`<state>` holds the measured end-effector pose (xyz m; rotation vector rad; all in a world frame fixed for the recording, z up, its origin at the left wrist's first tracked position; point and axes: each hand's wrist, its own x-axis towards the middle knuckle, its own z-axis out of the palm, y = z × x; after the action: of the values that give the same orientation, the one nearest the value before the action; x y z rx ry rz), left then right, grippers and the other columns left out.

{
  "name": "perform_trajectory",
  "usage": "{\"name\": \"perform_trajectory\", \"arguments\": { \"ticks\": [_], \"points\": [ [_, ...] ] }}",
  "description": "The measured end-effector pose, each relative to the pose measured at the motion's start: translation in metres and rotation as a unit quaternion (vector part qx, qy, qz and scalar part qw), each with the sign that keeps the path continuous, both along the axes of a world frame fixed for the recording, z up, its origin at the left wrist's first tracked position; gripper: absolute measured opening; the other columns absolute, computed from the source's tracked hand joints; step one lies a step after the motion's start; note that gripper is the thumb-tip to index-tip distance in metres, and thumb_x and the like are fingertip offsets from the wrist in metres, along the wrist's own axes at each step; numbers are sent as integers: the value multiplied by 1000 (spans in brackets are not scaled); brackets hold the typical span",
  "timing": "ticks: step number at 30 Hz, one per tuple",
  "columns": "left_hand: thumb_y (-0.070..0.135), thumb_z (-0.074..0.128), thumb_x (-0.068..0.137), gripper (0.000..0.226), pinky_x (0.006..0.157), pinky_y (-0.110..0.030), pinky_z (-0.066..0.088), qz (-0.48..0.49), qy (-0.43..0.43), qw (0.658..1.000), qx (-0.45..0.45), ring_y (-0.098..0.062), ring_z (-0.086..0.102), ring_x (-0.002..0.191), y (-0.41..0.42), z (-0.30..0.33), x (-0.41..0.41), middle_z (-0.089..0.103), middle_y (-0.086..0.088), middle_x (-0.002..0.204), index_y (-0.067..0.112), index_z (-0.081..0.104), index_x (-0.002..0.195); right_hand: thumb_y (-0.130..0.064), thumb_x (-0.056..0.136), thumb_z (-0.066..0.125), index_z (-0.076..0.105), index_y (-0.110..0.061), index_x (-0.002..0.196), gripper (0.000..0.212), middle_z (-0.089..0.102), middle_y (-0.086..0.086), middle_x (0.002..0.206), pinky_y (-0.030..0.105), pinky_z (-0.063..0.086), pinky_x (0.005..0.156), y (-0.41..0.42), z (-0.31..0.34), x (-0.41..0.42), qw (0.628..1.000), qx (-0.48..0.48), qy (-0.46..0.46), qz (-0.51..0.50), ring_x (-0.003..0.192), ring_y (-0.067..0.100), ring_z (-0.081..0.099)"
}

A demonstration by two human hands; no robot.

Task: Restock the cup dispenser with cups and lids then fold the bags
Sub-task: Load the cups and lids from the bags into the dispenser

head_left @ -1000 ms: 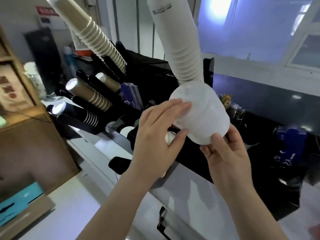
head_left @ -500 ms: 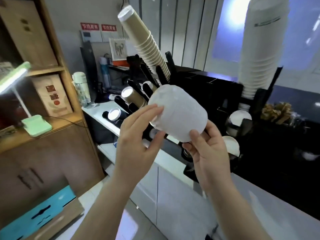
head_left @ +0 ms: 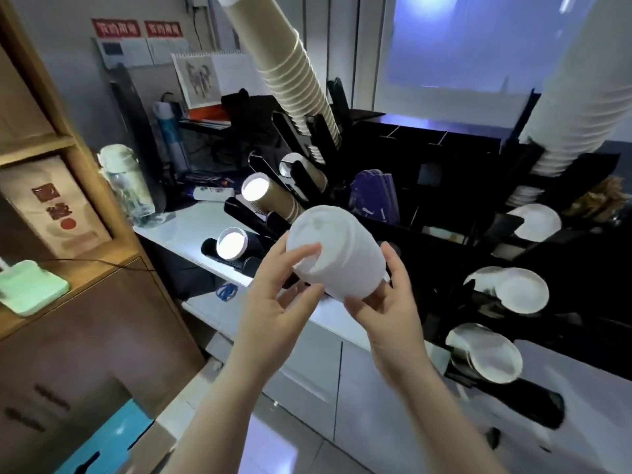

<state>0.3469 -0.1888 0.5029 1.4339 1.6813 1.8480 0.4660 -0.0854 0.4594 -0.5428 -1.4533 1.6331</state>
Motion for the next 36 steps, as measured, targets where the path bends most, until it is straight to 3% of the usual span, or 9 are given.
{"name": "perform_trajectory", "arguments": {
  "ticks": [5, 9, 13, 16, 20, 24, 29, 32, 36],
  "points": [
    [6, 62, 85, 45, 94, -19, 47, -37, 46, 998, -32, -3, 41, 130, 55, -11, -23, 41, 17, 142, 31, 58, 121, 13, 74, 72, 40, -50, 125, 87, 64, -22, 113, 16, 53, 75, 46, -16, -22, 996, 24, -21, -83, 107, 2, 62],
    [0, 62, 84, 45, 87, -11, 45, -78, 71, 994, -36, 0, 42, 128, 95, -28, -39, 40, 11, 142, 22, 58, 123, 5, 71, 79, 45, -52, 121, 83, 61, -24, 113, 12, 52, 74, 75, -37, -38, 988, 31, -46, -144, 106, -2, 60],
    [7, 59, 80, 45, 90, -13, 43, -83, 54, 994, -49, -1, 38, 131, 122, -49, -51, 38, 15, 143, 29, 59, 119, -1, 67, 83, 44, -54, 117, 83, 58, -36, 108, 5, 47, 72, 88, -61, -51, 974, 31, -81, -208, 103, -12, 57],
    [9, 59, 79, 44, 95, -20, 44, -105, 43, 991, -77, -9, 39, 134, 135, -61, -56, 38, 10, 145, 26, 59, 119, -6, 65, 85, 45, -50, 121, 82, 59, -26, 113, 9, 48, 73, 94, -75, -53, 960, 12, -137, -245, 106, -3, 57],
    [7, 59, 79, 43, 97, -27, 47, -164, 24, 982, -89, -15, 44, 132, 152, -66, -65, 37, 12, 144, 25, 59, 118, -17, 62, 88, 45, -34, 133, 84, 44, -20, 120, 8, 41, 78, 103, -85, -57, 924, 28, -225, -309, 112, 6, 50],
    [4, 61, 82, 44, 101, -44, 46, -197, 23, 974, -114, -20, 42, 133, 168, -71, -75, 35, 10, 147, 25, 58, 121, -19, 63, 87, 44, -29, 136, 85, 36, -17, 119, 27, 38, 93, 109, -87, -61, 891, 41, -292, -345, 120, 10, 35],
    [12, 63, 81, 44, 106, -45, 41, -209, 58, 969, -119, -12, 31, 140, 182, -80, -80, 31, 11, 149, 29, 59, 122, -19, 57, 88, 51, -22, 131, 82, 29, -14, 117, 29, 33, 98, 117, -93, -66, 850, 62, -340, -396, 107, 3, 22],
    [11, 63, 80, 46, 107, -47, 39, -209, 64, 967, -132, -13, 27, 142, 189, -87, -87, 30, 8, 149, 28, 58, 123, -25, 54, 89, 54, -21, 127, 81, 29, -7, 132, 27, 25, 100, 117, -97, -71, 818, 75, -385, -421, 115, 10, 23],
    [13, 62, 77, 50, 106, -48, 41, -205, 50, 966, -149, -16, 31, 140, 196, -93, -89, 30, 2, 150, 28, 56, 125, -33, 54, 86, 51, -21, 133, 88, 26, 2, 146, 47, 29, 104, 119, -102, -75, 795, 106, -421, -424, 127, 23, 22]
  ]
}}
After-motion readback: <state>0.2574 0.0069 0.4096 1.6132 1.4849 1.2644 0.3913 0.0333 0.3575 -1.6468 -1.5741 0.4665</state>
